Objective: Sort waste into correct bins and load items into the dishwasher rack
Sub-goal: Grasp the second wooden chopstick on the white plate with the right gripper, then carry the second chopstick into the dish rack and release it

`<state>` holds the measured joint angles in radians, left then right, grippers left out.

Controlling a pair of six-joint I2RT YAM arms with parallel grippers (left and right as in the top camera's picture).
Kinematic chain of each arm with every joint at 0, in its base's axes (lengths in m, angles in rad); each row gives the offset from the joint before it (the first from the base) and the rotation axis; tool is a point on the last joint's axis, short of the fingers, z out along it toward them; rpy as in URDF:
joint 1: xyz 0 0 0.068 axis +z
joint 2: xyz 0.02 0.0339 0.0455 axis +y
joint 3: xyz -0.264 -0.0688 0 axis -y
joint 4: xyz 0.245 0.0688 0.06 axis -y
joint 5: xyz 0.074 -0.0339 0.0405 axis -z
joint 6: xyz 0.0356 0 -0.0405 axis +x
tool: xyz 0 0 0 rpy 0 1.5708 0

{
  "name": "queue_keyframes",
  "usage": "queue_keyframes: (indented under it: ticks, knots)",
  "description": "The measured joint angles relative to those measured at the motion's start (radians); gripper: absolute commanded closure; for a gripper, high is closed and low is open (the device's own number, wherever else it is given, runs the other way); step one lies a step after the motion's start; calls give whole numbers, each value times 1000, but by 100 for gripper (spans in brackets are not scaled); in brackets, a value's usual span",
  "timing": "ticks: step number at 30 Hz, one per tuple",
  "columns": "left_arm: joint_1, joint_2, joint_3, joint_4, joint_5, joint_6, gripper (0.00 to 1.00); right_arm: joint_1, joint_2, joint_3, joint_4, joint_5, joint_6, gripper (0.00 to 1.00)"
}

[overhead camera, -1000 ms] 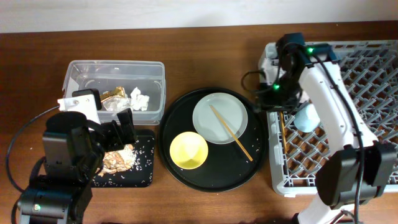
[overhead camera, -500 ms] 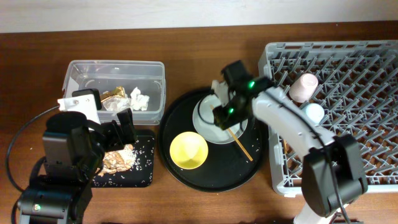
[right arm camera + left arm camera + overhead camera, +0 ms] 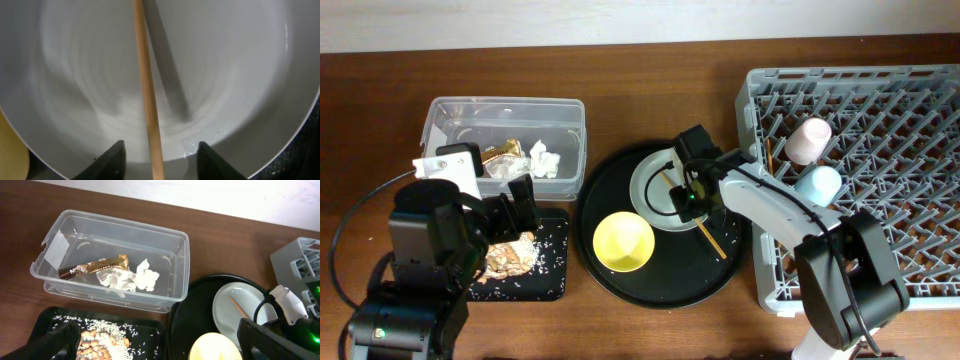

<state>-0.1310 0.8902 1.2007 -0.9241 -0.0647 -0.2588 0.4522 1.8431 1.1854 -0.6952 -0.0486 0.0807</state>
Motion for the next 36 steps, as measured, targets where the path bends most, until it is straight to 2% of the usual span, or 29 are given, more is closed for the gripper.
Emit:
queue_keyframes:
  ticks: [2, 5, 7, 12, 14, 15, 20, 27, 31, 36]
  knots:
    - [0, 0, 0, 0, 0, 0, 1, 0, 0, -11, 0, 0, 2, 61]
    - [0, 0, 0, 0, 0, 0, 1, 0, 0, -26, 12, 0, 2, 69]
    - [0, 0, 0, 0, 0, 0, 1, 0, 0, -38, 20, -1, 3, 79]
    - [0, 0, 0, 0, 0, 0, 1, 0, 0, -45, 27, 0, 3, 86]
    - [0, 0, 0, 0, 0, 0, 1, 0, 0, -45, 27, -1, 3, 95]
    - [0, 0, 0, 0, 0, 0, 1, 0, 0, -43, 20, -1, 3, 96]
    - [0, 0, 0, -1, 0, 0, 1, 0, 0, 31, -110, -23, 2, 96]
    - [0, 0, 0, 0, 0, 0, 1, 0, -2, 305, -383, -34, -17, 96]
    - [0, 0, 0, 0, 0, 0, 1, -18, -2, 430, -541, 45, -32, 96]
    - [0, 0, 0, 0, 0, 0, 1, -109, -2, 437, -578, 90, -28, 96]
